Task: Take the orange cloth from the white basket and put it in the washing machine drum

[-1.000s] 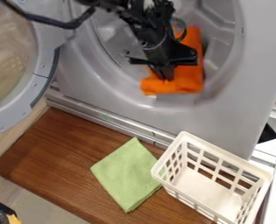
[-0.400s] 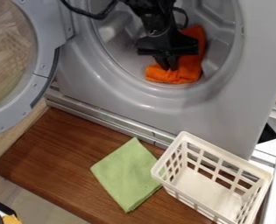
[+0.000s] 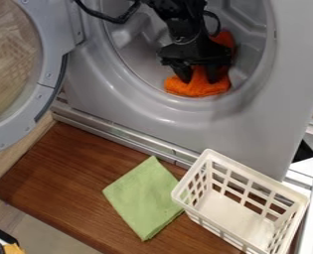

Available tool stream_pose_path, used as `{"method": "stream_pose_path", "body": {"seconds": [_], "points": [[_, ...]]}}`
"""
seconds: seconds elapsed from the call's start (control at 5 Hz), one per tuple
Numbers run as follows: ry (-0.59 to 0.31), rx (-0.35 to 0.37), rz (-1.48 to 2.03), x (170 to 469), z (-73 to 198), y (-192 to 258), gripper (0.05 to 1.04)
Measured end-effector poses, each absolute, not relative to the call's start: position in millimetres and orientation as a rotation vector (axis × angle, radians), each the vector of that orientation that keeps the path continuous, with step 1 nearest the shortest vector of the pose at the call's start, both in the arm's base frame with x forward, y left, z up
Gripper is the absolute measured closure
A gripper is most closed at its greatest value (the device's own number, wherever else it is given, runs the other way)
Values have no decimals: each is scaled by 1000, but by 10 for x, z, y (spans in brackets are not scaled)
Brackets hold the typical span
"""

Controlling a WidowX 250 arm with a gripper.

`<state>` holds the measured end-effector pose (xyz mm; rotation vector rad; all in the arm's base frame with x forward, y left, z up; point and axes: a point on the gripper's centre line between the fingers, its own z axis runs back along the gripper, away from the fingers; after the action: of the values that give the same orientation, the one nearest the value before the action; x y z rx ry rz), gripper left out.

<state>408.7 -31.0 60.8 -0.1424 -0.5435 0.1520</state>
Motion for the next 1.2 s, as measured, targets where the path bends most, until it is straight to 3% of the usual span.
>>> {"method": "stream_pose_path", "body": {"seconds": [0.2,0.4,0.8,1.0,1.2], "points": [[-524,-141,154,4004,557,-307,83],[-537,-145,150,3901,700,-326,81],[-546,-99,195,3404,1010,-415,85],[-546,-101,199,3107,1013,-444,85],[-515,-109,213,3007,916,-464,85]]}}
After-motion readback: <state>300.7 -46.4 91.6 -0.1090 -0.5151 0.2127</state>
